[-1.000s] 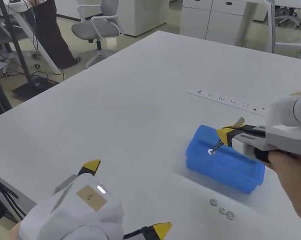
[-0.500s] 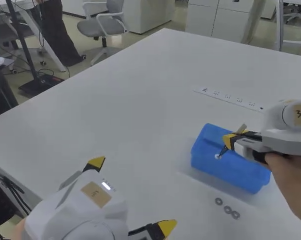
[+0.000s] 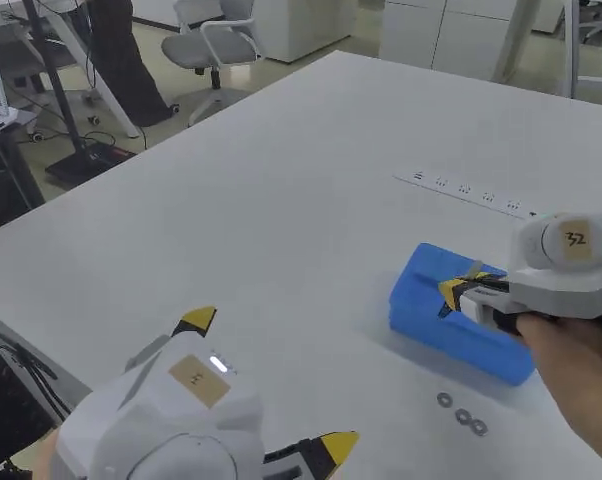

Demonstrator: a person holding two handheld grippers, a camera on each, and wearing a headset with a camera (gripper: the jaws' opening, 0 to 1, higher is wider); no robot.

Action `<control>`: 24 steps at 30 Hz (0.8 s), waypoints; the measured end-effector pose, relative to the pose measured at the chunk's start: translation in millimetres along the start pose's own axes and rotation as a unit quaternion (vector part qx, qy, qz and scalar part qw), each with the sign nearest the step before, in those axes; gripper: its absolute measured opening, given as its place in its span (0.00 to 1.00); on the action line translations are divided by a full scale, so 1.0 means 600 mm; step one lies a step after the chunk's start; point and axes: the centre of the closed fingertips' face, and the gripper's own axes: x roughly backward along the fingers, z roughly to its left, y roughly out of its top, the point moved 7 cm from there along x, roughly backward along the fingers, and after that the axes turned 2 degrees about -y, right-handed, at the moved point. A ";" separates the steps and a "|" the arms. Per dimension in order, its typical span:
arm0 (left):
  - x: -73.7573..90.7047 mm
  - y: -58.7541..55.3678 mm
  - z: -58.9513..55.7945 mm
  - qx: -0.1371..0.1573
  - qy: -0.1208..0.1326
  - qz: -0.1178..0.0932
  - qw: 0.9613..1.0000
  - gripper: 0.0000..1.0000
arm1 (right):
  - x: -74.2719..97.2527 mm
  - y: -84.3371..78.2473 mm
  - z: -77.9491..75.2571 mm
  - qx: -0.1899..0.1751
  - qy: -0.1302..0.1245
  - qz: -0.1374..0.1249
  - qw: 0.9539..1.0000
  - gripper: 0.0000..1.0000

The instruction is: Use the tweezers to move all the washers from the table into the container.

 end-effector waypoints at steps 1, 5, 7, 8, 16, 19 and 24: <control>0.000 0.000 0.000 0.000 0.000 0.000 1.000 0.97 | 0.000 -0.001 0.000 -0.001 0.000 0.001 1.000 0.02; -0.001 0.000 0.000 0.000 -0.001 0.001 1.000 0.97 | 0.001 -0.005 0.000 -0.004 0.000 0.002 1.000 0.02; -0.001 0.000 0.000 -0.001 -0.001 0.001 1.000 0.97 | 0.002 -0.005 -0.001 -0.004 -0.002 0.001 1.000 0.02; -0.001 0.000 0.000 -0.001 -0.001 0.001 1.000 0.97 | 0.003 -0.005 -0.001 -0.006 -0.003 -0.001 1.000 0.02; -0.001 0.000 0.000 0.000 -0.001 0.000 1.000 0.97 | 0.034 0.020 0.000 -0.017 -0.003 -0.034 0.999 0.02; -0.001 0.001 0.001 -0.001 0.003 -0.003 1.000 0.98 | 0.053 0.029 0.007 -0.016 0.003 -0.048 0.999 0.02; -0.001 0.000 0.000 -0.003 0.002 0.000 1.000 0.99 | 0.078 0.032 0.019 -0.019 0.016 -0.062 0.998 0.02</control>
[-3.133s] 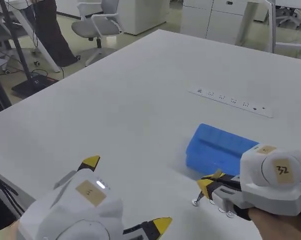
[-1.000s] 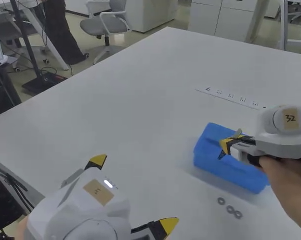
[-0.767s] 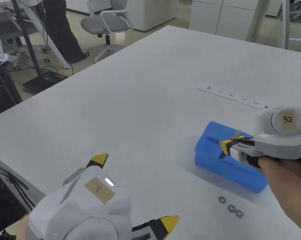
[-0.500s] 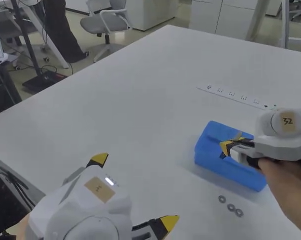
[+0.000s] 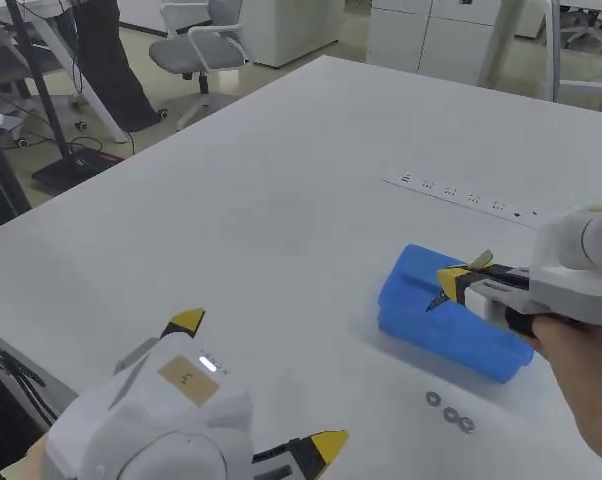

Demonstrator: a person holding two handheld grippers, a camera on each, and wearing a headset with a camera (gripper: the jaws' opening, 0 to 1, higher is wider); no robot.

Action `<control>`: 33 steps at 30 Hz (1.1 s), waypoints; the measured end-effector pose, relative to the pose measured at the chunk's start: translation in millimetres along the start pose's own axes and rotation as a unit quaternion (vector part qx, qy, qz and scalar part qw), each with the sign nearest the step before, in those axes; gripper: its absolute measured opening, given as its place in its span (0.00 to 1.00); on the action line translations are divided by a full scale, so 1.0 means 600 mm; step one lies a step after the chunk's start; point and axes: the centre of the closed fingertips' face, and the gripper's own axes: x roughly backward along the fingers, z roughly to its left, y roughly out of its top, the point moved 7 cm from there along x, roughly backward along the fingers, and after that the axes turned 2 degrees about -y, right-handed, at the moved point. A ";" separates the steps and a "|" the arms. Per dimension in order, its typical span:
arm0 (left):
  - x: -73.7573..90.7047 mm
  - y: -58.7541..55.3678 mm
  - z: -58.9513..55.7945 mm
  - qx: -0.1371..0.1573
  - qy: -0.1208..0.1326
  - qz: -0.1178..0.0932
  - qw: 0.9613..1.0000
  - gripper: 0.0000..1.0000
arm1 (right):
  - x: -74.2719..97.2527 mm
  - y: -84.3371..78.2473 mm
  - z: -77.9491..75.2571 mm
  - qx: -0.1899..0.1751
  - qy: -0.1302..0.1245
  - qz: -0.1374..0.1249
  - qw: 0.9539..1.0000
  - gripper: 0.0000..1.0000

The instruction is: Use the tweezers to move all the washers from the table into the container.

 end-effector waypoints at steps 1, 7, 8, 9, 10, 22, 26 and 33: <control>0.000 0.000 0.000 0.001 0.000 -0.001 1.000 0.99 | 0.007 -0.003 0.005 -0.001 0.003 -0.002 1.000 0.02; 0.000 0.000 0.001 0.002 0.002 -0.001 1.000 0.99 | 0.031 -0.031 0.028 0.006 0.011 0.004 1.000 0.02; 0.000 0.000 0.001 0.002 0.002 -0.001 1.000 0.99 | 0.032 -0.035 0.031 0.006 0.012 0.006 1.000 0.02; 0.000 0.000 0.001 0.002 0.002 -0.001 1.000 0.99 | 0.033 -0.041 0.034 0.005 0.014 0.011 1.000 0.02; 0.000 0.000 0.001 0.001 0.002 -0.001 1.000 0.98 | 0.033 -0.046 0.035 0.005 0.015 0.015 1.000 0.02; 0.000 -0.002 0.000 -0.001 0.002 0.003 1.000 0.98 | 0.036 -0.096 0.036 -0.007 0.011 0.051 0.999 0.02; 0.000 -0.002 0.001 0.000 0.003 0.002 1.000 0.98 | 0.036 -0.105 0.036 -0.008 0.007 0.059 0.998 0.02; 0.000 -0.003 0.001 -0.001 0.004 0.004 1.000 0.98 | 0.038 -0.113 0.038 -0.003 0.011 0.065 0.998 0.03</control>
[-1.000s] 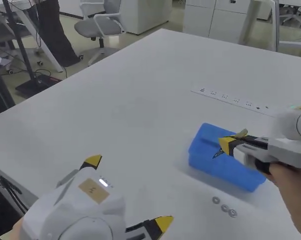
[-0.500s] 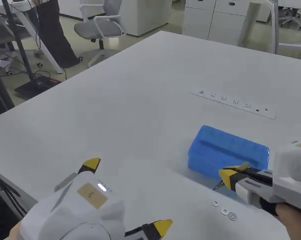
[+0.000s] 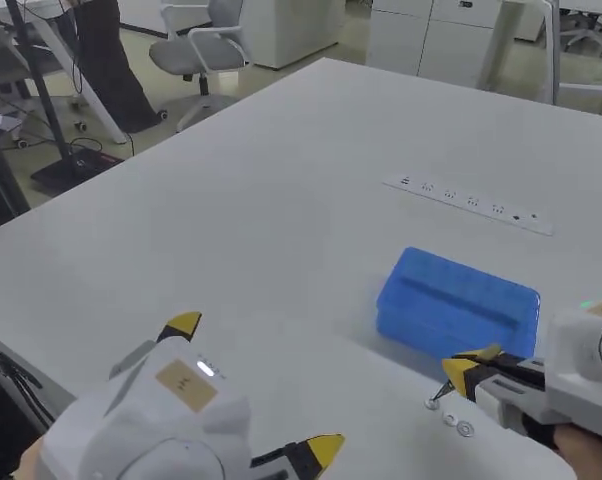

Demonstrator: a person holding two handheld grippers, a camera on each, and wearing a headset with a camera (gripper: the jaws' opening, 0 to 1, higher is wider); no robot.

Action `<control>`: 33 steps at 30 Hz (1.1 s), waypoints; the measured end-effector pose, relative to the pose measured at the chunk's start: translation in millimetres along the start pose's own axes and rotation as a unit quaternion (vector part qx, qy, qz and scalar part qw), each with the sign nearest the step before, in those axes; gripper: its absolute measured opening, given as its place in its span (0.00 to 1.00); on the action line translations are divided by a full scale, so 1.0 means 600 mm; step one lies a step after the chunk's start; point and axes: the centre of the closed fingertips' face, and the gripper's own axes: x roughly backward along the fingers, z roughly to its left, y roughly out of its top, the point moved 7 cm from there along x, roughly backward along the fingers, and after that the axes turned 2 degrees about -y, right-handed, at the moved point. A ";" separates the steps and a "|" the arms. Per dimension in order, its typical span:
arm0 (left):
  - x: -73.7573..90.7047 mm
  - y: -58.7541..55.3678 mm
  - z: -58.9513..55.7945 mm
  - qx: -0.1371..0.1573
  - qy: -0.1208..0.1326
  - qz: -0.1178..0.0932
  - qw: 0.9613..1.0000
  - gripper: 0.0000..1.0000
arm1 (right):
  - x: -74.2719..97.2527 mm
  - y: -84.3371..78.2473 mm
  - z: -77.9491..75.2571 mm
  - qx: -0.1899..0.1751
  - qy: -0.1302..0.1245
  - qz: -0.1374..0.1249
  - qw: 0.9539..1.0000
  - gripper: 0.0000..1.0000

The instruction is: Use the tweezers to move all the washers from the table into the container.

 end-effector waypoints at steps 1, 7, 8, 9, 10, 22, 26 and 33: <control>0.000 0.000 0.000 0.000 0.000 0.001 1.000 0.98 | 0.000 0.000 0.000 0.001 0.000 -0.001 1.000 0.03; 0.000 -0.001 0.000 -0.001 0.000 0.002 1.000 0.98 | -0.004 -0.002 -0.002 0.003 0.002 0.000 1.000 0.02; 0.000 -0.001 0.000 -0.001 0.000 0.002 1.000 0.98 | -0.004 -0.001 -0.002 0.004 0.002 0.000 1.000 0.03; -0.001 0.000 -0.001 -0.001 0.000 0.002 1.000 0.98 | -0.004 -0.001 -0.001 0.004 0.001 0.001 1.000 0.03; -0.001 0.000 0.000 -0.001 0.000 0.002 1.000 0.98 | -0.003 -0.001 -0.001 0.006 0.001 0.001 1.000 0.03; -0.001 0.000 0.000 -0.001 0.000 0.001 1.000 0.98 | -0.003 0.001 0.008 0.045 -0.001 0.008 0.999 0.02; -0.001 0.000 0.000 -0.001 0.000 0.001 1.000 0.98 | -0.001 0.003 0.012 0.049 0.001 0.011 0.999 0.01; -0.001 -0.001 0.000 -0.002 0.000 0.003 1.000 0.98 | 0.001 0.007 0.010 0.012 0.010 0.005 1.000 0.01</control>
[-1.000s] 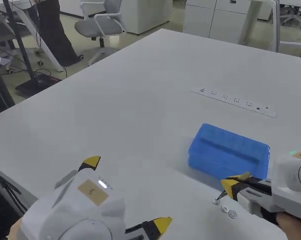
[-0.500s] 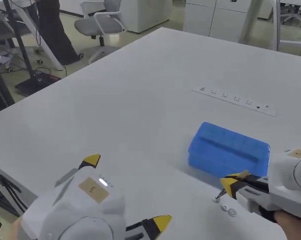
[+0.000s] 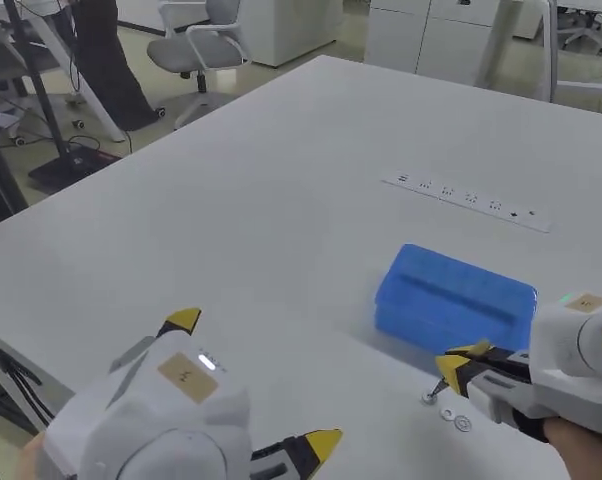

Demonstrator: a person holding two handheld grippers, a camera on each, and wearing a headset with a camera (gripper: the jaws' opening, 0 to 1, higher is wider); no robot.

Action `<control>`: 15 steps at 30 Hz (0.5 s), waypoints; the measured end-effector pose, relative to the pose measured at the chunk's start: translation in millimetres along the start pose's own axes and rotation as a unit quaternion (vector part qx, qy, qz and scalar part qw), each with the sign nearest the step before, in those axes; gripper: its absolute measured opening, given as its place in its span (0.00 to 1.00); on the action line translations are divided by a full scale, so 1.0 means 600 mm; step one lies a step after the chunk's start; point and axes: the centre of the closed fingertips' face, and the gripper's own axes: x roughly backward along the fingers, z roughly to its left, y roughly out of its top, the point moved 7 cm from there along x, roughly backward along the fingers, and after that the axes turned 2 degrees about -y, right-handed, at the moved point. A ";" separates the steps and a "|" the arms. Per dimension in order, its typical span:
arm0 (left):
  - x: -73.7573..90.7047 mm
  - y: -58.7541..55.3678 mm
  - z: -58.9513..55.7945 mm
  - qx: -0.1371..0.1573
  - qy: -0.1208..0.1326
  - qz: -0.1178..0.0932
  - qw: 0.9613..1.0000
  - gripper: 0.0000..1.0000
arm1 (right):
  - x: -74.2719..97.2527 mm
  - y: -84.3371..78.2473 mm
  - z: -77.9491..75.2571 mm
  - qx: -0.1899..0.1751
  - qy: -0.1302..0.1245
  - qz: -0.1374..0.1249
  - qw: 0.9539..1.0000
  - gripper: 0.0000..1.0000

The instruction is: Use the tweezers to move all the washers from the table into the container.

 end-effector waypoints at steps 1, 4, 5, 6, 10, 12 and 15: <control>0.000 0.000 0.000 0.000 0.000 0.000 1.000 0.98 | 0.001 0.001 -0.002 -0.005 0.002 0.000 1.000 0.01; 0.000 0.000 -0.001 -0.002 -0.001 0.001 1.000 0.98 | 0.005 0.008 -0.004 -0.016 0.005 -0.008 1.000 0.01; 0.000 0.000 -0.001 -0.001 -0.001 0.001 1.000 0.98 | 0.007 0.011 -0.004 -0.020 0.006 -0.011 1.000 0.01; 0.000 0.000 -0.001 -0.001 0.000 0.002 1.000 0.98 | 0.009 0.016 -0.006 -0.027 0.007 -0.018 0.999 0.01; 0.000 0.000 -0.001 -0.002 0.000 0.003 1.000 0.98 | 0.019 0.038 -0.012 -0.031 0.005 -0.039 0.999 0.01; -0.001 0.000 0.000 -0.002 0.000 0.003 1.000 0.98 | 0.025 0.056 -0.022 -0.031 -0.004 -0.057 0.998 0.01; -0.001 -0.001 0.000 -0.002 0.000 0.004 1.000 0.98 | 0.028 0.075 -0.038 -0.038 -0.015 -0.074 0.996 0.01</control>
